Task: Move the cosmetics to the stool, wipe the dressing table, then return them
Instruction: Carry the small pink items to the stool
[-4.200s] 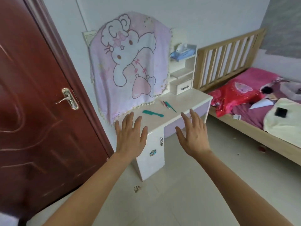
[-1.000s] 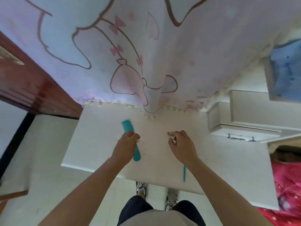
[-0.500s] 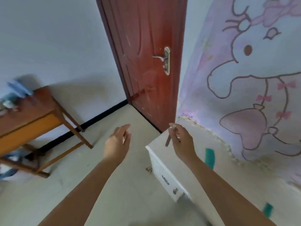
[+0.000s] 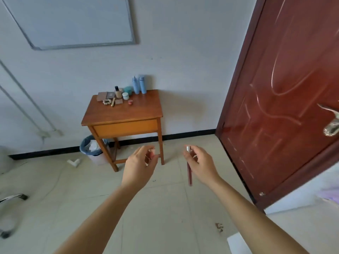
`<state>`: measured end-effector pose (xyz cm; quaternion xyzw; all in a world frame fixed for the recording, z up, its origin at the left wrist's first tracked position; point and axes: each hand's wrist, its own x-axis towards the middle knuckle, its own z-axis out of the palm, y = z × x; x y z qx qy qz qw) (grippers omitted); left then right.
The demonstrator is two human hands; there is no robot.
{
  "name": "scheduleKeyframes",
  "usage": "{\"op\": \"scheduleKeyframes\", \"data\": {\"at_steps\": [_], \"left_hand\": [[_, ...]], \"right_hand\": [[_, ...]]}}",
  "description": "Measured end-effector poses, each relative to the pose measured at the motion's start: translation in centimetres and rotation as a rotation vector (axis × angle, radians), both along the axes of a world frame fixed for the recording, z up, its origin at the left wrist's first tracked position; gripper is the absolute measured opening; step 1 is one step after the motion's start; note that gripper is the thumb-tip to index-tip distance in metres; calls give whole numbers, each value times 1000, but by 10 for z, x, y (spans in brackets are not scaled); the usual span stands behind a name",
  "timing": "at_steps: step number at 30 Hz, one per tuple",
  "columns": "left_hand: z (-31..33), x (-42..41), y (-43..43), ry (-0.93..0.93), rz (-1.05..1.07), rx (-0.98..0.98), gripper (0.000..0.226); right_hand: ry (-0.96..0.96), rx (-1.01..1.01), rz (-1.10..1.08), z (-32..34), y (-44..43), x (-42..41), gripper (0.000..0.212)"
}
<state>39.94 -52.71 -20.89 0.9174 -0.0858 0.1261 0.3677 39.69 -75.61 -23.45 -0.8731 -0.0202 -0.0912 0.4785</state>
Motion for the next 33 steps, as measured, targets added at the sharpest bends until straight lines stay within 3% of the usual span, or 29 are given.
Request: {"op": "scheduleKeyframes", "data": {"at_steps": [6, 13, 23, 33], "left_hand": [[-31, 62, 59, 81, 127, -68, 27], [-49, 189, 106, 104, 186, 27, 18], [7, 416, 152, 51, 308, 135, 26], [-28, 544, 185, 81, 323, 160, 19]], "right_hand": [[25, -39, 131, -17, 62, 88, 38], [8, -1, 195, -51, 116, 237, 39], [15, 26, 219, -20, 174, 483, 49], [28, 0, 184, -39, 205, 603, 42]]}}
